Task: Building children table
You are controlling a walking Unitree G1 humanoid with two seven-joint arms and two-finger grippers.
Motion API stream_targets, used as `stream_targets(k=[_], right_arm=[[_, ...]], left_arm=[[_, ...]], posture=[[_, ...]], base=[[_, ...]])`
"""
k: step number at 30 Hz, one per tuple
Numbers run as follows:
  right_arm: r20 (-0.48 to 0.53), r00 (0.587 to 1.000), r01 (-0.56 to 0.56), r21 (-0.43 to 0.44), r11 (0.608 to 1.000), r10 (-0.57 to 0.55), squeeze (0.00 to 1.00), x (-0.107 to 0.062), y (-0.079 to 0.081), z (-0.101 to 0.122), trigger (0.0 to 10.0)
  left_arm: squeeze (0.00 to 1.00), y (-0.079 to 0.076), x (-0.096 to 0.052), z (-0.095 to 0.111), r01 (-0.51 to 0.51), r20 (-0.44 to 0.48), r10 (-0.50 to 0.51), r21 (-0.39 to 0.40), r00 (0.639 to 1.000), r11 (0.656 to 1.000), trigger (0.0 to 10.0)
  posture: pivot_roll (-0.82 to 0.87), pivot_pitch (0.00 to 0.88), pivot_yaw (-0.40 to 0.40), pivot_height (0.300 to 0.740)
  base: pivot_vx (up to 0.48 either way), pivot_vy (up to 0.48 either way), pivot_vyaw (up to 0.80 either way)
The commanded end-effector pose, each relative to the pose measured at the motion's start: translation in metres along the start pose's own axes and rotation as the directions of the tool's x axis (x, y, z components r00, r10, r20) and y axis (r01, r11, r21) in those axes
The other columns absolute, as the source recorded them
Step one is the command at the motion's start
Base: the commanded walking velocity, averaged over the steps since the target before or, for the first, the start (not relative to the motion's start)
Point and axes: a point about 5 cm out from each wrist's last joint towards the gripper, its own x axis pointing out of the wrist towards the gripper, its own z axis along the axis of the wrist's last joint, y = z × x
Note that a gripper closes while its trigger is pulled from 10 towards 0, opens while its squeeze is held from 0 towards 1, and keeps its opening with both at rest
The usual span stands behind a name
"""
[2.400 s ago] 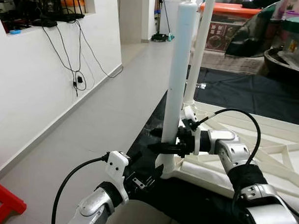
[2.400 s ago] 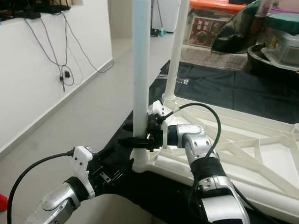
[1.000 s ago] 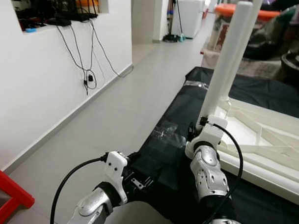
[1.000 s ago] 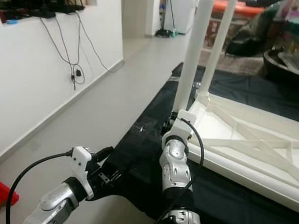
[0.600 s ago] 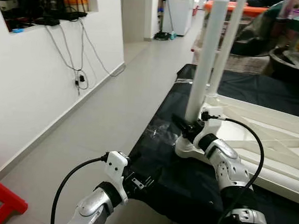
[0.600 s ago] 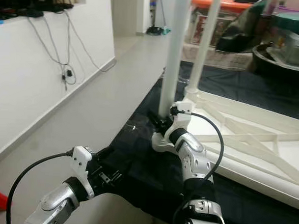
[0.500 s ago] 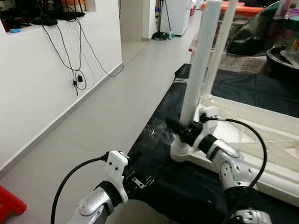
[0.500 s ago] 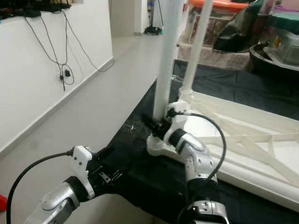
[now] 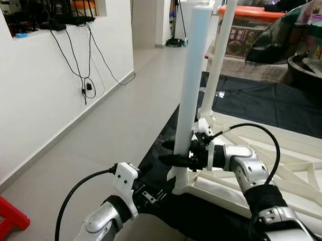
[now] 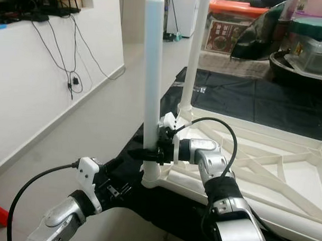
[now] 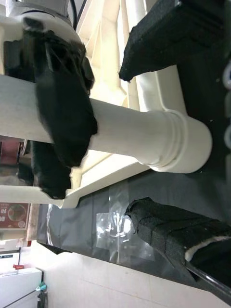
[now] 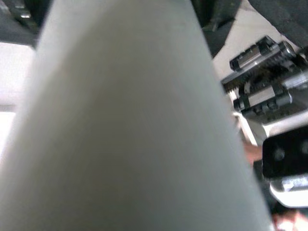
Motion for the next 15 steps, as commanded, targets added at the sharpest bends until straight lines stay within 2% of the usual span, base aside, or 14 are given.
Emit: stream_targets(k=[1, 8, 9, 11, 12, 14, 15], right_arm=[[-0.084, 0.995, -0.046, 0.002, 0.999, 0.046, 0.0, 0.013, 0.005, -0.012, 0.0], [0.021, 0.996, 0.087, -0.012, 0.996, -0.087, 0.0, 0.015, 0.003, -0.007, 0.0], [0.061, 0.978, 0.2, -0.012, 0.98, -0.199, 0.0, 0.015, -0.002, -0.004, 0.0], [0.061, 0.978, 0.2, -0.012, 0.98, -0.199, 0.0, 0.015, -0.002, -0.004, 0.0], [0.077, 0.941, 0.331, 0.005, 0.944, -0.331, 0.0, 0.013, -0.009, -0.004, 0.0], [0.077, 0.941, 0.331, 0.005, 0.944, -0.331, 0.0, 0.013, -0.009, -0.004, 0.0], [0.08, 0.789, 0.604, 0.081, 0.793, -0.609, 0.0, 0.006, -0.025, -0.006, 0.0]], left_arm=[[0.0, 0.001, -0.001, -0.001, -0.003, -0.008, 0.003, 0.006, 1.0, 1.0, 10.0], [0.0, 0.0, -0.002, -0.001, -0.003, -0.009, 0.003, 0.002, 1.0, 1.0, 10.0], [0.0, 0.0, -0.002, -0.001, -0.002, -0.009, 0.002, 0.001, 1.0, 1.0, 10.0], [0.0, 0.0, -0.002, -0.001, -0.002, -0.009, 0.002, 0.001, 1.0, 1.0, 10.0], [0.0, 0.0, -0.002, -0.001, -0.002, -0.009, 0.002, 0.0, 1.0, 1.0, 10.0], [0.0, 0.0, -0.002, -0.001, -0.002, -0.009, 0.002, 0.0, 1.0, 1.0, 10.0], [0.0, 0.0, -0.002, -0.001, -0.001, -0.01, 0.001, -0.001, 1.0, 1.0, 10.0]], posture=[[0.07, 0.007, -0.007, 0.74], [0.07, 0.005, -0.006, 0.74], [0.06, 0.005, -0.006, 0.74], [0.06, 0.005, -0.006, 0.74], [0.07, 0.005, -0.006, 0.74], [0.07, 0.005, -0.006, 0.74], [0.06, 0.006, -0.001, 0.74]], base=[[0.0, 0.0, 0.0], [0.0, 0.0, 0.0], [0.0, 0.0, 0.0], [0.0, 0.0, 0.0], [0.0, 0.0, 0.0], [0.0, 0.0, 0.0], [0.0, 0.0, 0.0]])
